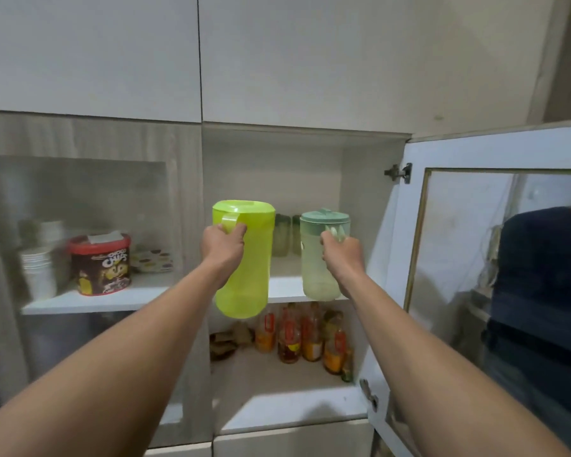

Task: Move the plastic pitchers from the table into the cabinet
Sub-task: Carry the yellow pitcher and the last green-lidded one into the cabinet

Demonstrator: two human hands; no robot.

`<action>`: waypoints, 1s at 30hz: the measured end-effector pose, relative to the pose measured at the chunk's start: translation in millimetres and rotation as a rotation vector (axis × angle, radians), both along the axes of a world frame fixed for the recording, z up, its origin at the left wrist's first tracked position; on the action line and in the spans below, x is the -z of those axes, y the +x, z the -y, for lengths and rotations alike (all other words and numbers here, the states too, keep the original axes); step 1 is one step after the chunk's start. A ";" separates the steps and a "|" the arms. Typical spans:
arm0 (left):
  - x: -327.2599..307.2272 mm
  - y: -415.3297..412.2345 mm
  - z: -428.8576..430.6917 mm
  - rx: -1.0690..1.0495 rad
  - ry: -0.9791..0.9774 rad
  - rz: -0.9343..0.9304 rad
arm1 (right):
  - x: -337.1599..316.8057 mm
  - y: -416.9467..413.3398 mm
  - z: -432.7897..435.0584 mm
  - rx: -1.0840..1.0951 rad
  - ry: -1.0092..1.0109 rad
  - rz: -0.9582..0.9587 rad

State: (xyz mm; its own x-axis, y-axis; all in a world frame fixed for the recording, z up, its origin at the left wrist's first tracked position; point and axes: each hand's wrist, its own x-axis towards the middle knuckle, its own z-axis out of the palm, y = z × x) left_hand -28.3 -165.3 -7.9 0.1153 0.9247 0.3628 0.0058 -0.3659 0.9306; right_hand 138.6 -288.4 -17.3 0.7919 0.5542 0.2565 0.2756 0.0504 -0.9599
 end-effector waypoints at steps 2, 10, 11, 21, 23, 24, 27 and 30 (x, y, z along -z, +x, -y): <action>4.7 24.9 -13.9 0.005 -0.001 -0.004 | 7.4 21.9 -9.5 0.020 -0.010 -0.019; 13.3 96.1 -69.0 -0.012 -0.006 -0.017 | 22.1 86.1 -61.6 0.094 -0.009 -0.042; 14.0 103.5 -78.0 -0.003 -0.009 -0.010 | 21.9 92.5 -68.7 0.096 -0.012 -0.045; 21.8 170.6 -166.0 0.007 -0.017 -0.035 | 26.1 145.3 -156.0 0.109 -0.012 -0.110; 25.5 181.2 -179.4 0.026 -0.030 -0.026 | 30.3 156.1 -169.7 0.104 -0.021 -0.140; 26.9 188.3 -187.7 0.034 -0.037 -0.022 | 32.9 163.5 -178.7 0.097 -0.025 -0.148; 32.9 208.7 -207.2 0.044 -0.051 -0.030 | 42.6 183.9 -201.9 0.081 -0.055 -0.185; 42.5 230.2 -225.4 0.048 -0.073 -0.045 | 55.9 203.7 -223.9 0.096 -0.090 -0.208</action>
State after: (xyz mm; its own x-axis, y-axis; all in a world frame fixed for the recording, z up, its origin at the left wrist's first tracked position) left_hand 201.9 60.1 -50.4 0.1743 0.9415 0.2885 0.0320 -0.2982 0.9540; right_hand 342.3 -64.5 -73.2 0.8727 0.4869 0.0358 0.0713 -0.0546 -0.9960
